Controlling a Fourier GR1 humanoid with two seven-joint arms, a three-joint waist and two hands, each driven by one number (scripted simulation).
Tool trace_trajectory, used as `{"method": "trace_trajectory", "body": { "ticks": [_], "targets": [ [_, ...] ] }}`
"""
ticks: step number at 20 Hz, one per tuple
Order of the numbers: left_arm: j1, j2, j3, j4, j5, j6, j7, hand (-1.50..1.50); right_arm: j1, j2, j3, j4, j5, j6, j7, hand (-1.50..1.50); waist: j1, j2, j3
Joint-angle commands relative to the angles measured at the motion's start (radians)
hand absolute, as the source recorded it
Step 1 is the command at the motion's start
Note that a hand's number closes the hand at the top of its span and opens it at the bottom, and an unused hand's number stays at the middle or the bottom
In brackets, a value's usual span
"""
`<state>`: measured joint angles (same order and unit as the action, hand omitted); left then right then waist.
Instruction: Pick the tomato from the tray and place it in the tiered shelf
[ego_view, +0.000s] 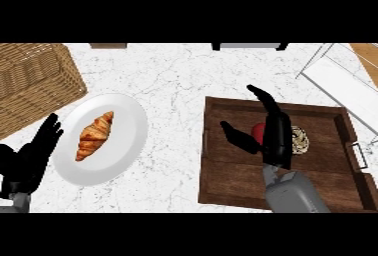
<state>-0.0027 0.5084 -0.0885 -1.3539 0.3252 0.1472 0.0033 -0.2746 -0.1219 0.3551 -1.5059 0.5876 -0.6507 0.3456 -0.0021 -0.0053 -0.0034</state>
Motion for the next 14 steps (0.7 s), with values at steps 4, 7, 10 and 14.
{"method": "trace_trajectory", "body": {
  "ticks": [4,7,10,14],
  "targets": [
    [0.036,0.014,0.019,-0.018,0.01,-0.013,0.01,0.0,-0.011,-0.058,0.055,-0.051,0.406,0.173,0.419,-1.5,-0.021,-0.012,-0.004],
    [0.044,0.029,0.029,-0.031,0.009,-0.013,0.022,0.0,-0.038,-0.062,0.076,-0.127,0.473,0.381,0.597,-1.5,-0.017,-0.014,-0.002],
    [0.029,-0.012,-0.003,-0.008,-0.013,0.001,0.018,0.0,-0.087,-0.056,0.126,-0.15,0.472,0.616,0.707,-1.5,-0.015,-0.007,-0.002],
    [0.033,-0.012,0.003,-0.019,-0.012,0.001,0.012,0.0,-0.113,-0.057,0.161,-0.149,0.373,0.915,0.793,-1.5,-0.005,-0.006,-0.002]
  ]
}}
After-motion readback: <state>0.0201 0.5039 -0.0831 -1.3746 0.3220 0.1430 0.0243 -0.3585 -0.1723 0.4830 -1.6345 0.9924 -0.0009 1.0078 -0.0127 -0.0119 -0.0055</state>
